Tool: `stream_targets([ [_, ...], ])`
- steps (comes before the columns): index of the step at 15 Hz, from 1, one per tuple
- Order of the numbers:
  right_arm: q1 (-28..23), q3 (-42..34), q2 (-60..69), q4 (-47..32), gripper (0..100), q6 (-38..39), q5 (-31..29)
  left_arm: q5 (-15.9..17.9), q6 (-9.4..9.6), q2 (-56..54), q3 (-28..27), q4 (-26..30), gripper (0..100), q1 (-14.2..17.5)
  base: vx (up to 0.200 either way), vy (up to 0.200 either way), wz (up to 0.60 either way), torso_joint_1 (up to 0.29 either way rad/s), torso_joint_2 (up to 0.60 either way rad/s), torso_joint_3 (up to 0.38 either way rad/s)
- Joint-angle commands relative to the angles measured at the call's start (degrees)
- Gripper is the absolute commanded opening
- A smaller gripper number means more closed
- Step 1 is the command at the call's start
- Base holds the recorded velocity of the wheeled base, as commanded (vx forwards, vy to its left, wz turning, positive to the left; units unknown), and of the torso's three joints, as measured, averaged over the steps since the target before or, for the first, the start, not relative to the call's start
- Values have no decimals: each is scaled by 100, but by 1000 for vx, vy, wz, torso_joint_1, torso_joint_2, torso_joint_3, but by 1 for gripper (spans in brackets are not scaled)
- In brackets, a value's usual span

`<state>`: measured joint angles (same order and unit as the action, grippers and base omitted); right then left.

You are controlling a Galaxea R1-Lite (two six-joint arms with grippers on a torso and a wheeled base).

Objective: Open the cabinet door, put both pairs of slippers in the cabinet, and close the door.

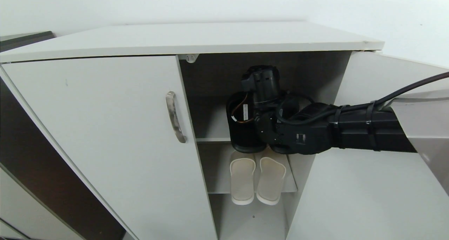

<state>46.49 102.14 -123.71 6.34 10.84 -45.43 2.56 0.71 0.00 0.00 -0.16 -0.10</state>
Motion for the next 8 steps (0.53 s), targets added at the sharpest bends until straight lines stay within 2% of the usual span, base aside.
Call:
stream_targets([
  [1,-44,332,-109,-142,0,-3,8,-1,0,0,0,-2,0,1,0,0,0,0,0,0],
  [4,-62,754,-303,-458,0,-3,17,-1,0,0,0,-2,0,1,0,0,0,0,0,0],
  [8,-114,1018,-549,-476,0,-3,17,-1,0,0,0,-2,0,1,0,0,0,0,0,0],
])
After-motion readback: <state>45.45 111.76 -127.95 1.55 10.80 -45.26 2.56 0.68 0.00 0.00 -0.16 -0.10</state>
